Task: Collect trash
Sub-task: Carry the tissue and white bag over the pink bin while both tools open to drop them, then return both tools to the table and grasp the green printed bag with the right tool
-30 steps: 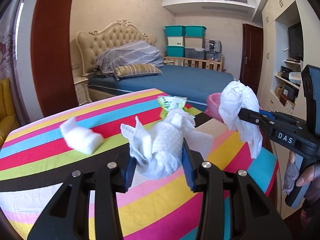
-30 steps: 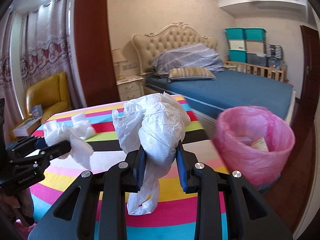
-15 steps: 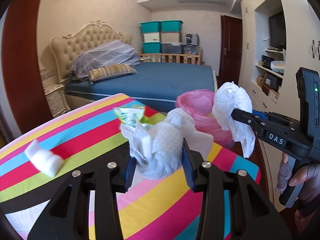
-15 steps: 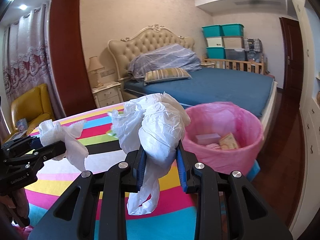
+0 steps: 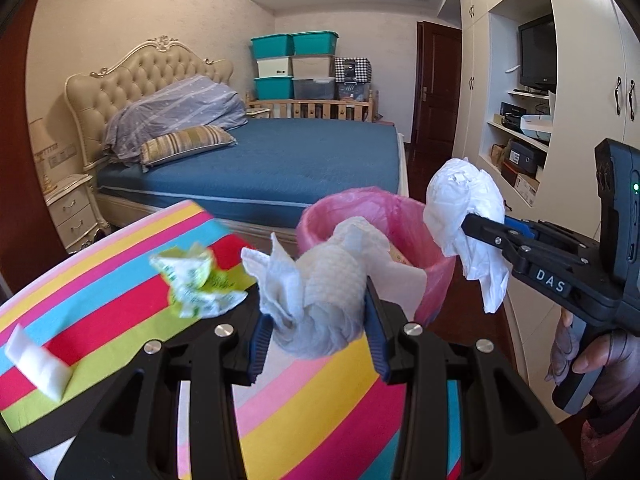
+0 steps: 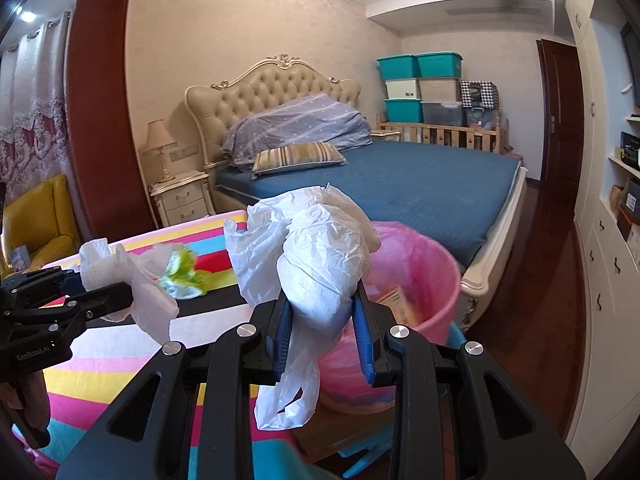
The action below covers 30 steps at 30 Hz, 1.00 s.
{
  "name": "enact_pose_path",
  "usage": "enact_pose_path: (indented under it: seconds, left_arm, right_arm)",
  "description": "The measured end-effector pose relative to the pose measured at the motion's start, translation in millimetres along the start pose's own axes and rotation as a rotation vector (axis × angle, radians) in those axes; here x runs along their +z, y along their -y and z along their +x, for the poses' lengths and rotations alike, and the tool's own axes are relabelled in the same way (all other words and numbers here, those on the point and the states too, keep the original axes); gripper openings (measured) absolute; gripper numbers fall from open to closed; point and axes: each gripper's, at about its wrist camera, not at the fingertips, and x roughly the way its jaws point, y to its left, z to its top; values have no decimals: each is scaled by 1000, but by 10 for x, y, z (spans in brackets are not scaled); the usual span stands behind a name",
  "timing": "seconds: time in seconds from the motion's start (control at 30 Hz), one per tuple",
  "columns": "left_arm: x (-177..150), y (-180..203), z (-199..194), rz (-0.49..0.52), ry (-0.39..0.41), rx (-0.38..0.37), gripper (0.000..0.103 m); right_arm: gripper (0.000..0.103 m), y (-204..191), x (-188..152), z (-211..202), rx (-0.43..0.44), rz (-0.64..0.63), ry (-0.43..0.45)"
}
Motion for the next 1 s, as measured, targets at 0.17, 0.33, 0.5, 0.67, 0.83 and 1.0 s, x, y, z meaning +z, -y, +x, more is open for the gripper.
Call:
enact_pose_path:
  seconds: [0.17,0.33,0.5,0.67,0.83,1.0]
  left_arm:
    - [261,87,251,-12,10,-29,42]
    - [478,179,570,-7,-5,-29,42]
    - [710,254,857,-40,-22,-44,43]
    - [856,359,1085,-30,-18,-30,72]
    - [794,229,1115,-73,-14,12,84]
    - [612,18,929,-44,5,88,93]
  right_arm:
    - [29,247,136,211,6,28,-36]
    - [29,416,234,367,-3,47,-54]
    - [30,612,332,541,15,100,-61]
    - [39,785,451,774,44,146,-51]
    - [70,956,443,820,27,192,-34]
    - [70,926,337,712,13,155,-30]
